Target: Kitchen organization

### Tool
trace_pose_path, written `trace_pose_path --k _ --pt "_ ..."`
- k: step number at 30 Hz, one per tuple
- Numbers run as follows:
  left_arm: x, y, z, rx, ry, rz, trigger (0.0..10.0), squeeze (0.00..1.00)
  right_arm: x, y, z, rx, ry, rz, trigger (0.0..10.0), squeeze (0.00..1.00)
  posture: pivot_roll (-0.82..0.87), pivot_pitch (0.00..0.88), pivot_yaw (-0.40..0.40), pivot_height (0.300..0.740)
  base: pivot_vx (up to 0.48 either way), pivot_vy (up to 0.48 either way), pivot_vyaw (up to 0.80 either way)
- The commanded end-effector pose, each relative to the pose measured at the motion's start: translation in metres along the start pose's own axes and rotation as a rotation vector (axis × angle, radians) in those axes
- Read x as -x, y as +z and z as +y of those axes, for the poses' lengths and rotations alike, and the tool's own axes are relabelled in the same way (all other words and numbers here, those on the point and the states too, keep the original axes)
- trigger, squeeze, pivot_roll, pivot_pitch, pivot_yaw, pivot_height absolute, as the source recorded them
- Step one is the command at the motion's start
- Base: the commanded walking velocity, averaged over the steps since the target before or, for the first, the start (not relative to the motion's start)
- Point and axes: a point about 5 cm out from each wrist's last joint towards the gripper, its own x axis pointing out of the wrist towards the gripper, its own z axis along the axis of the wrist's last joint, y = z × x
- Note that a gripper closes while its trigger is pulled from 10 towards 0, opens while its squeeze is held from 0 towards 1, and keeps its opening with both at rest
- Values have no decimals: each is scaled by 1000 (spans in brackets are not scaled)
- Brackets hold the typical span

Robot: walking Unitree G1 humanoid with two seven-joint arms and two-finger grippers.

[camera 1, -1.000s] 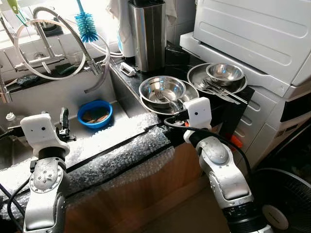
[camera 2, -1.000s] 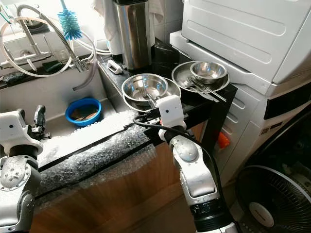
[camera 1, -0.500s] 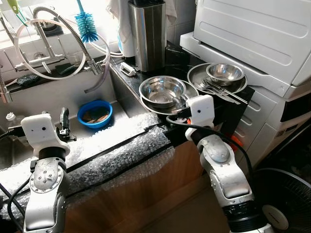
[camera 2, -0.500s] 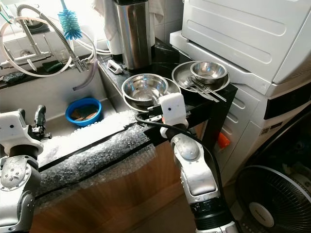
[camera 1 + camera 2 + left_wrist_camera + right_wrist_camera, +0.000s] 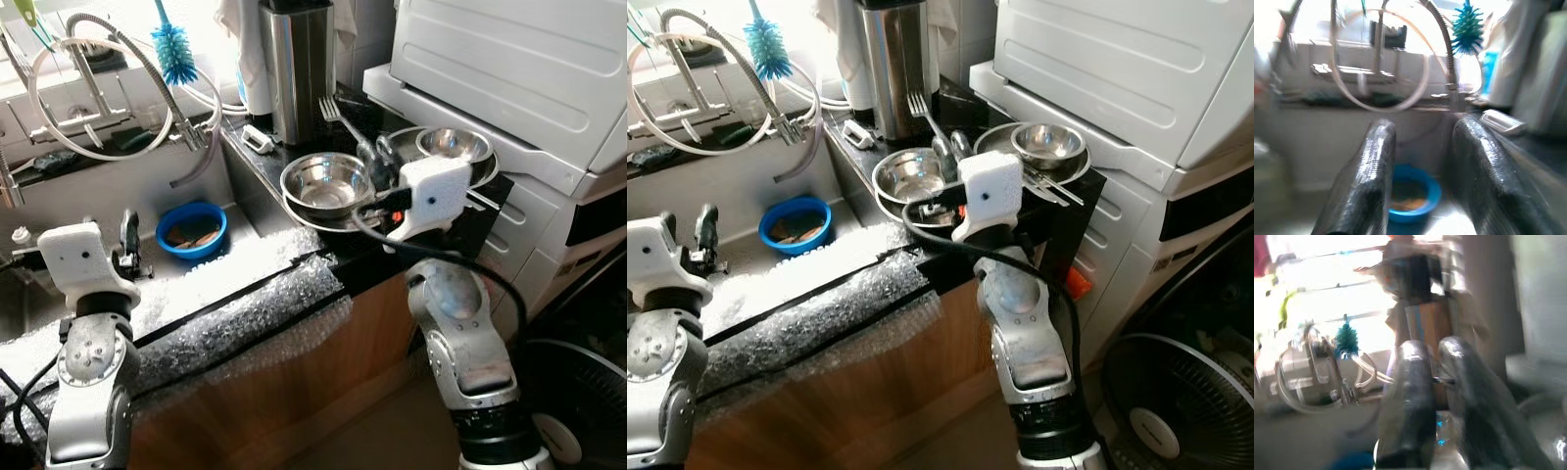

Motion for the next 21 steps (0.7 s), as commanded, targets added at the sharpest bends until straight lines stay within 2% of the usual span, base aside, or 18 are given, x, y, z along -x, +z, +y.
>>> trace_pose_path --k 1,2,3,5,7,10,13,14,16,18,21 --pt "-1 8 1 119 -17 -14 10000 0 -3 5 -4 -111 1 -10 10000 0 -125 0 62 740 0 0 0" --pt "0 9 0 183 -33 -17 10000 0 -2 4 -5 -166 -1 -6 10000 0 -127 0 62 740 0 0 0" --pt "1 11 -5 310 -86 -10 10000 0 -2 1 -5 -283 20 13 10000 0 -127 0 62 740 0 0 0" --pt "3 12 -11 387 -132 -10 10000 0 0 -2 -3 -379 46 31 10000 0 -125 0 62 740 0 0 0" --pt "7 15 -23 500 -226 4 10000 0 4 -7 -2 -549 76 46 10000 0 -124 0 62 740 0 0 0" --pt "11 15 -30 584 -282 24 10000 0 8 -9 1 -672 123 50 10000 0 -125 0 64 740 0 0 0" --pt "16 13 -36 593 -358 64 10000 0 12 -10 3 -725 174 69 10000 0 -123 0 64 740 0 0 0" --pt "21 8 -39 564 -404 98 10000 0 17 -15 5 -750 202 106 10000 0 -124 0 64 740 0 0 0" --pt "23 5 -40 562 -413 116 10000 0 20 -19 5 -733 209 126 10000 0 -124 0 64 740 0 0 0" --pt "30 -3 -41 581 -426 164 10000 0 27 -25 7 -754 244 172 10000 0 -126 0 65 740 0 0 0" --pt "35 -2 -43 616 -474 186 10000 0 34 -24 11 -795 311 195 10000 0 -123 0 65 740 0 0 0"
